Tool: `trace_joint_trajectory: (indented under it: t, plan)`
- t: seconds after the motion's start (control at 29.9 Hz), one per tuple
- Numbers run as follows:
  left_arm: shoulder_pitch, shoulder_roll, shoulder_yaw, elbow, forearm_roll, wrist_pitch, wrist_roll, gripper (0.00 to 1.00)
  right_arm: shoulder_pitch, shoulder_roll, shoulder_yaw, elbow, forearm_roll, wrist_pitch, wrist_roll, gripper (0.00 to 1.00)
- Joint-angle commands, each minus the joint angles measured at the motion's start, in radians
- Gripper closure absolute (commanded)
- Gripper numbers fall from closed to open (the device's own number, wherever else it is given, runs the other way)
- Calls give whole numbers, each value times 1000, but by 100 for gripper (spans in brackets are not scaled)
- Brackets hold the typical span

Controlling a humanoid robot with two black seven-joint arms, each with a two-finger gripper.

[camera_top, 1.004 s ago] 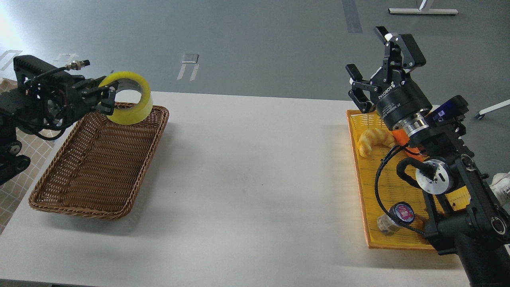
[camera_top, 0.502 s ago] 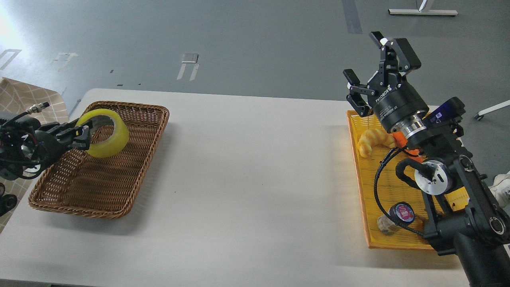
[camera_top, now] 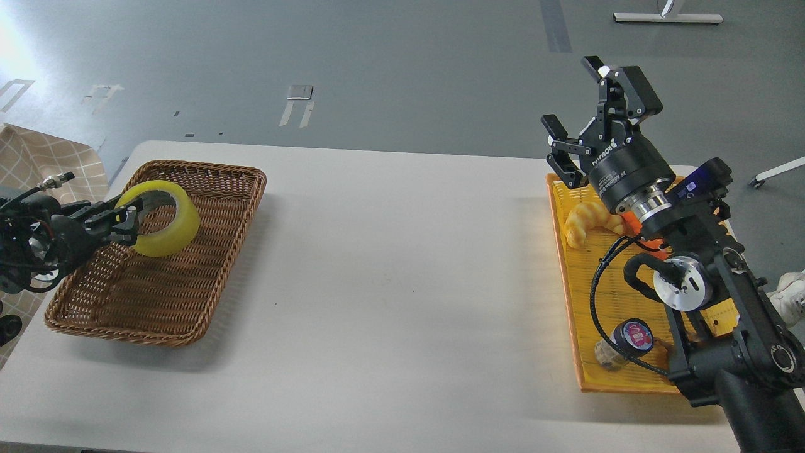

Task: Place and transfer tape with both arms
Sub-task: 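Lower the tape roll into the basket and open the left gripper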

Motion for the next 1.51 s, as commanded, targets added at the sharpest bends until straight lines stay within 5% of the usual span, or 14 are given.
trace_joint_trajectory:
  t: [0.0,0.47,0.74,1.0,1.14,1.34,1.47]
  plan:
    - [6,-5,-1,20,0,1,0,91,1,-2,1,0,0,0,0,0]
    - [9,-25,21,32,0,1,-15,82,-7,-2,0,-1,0,0,0,0]
    - [9,-39,21,34,0,1,-29,45,-14,-2,0,-3,0,0,0,0]
    - [-5,-54,17,83,-6,4,-31,32,-16,0,0,-1,0,-2,0,0]
    - [-40,-77,2,80,-38,30,-38,7,-18,0,0,-3,0,0,0,0]
    - [-126,-114,1,65,-286,35,-125,4,-25,-2,0,-3,0,0,0,0]
    - [-146,-131,-1,60,-518,32,-138,2,-27,-2,0,-3,0,2,0,0]
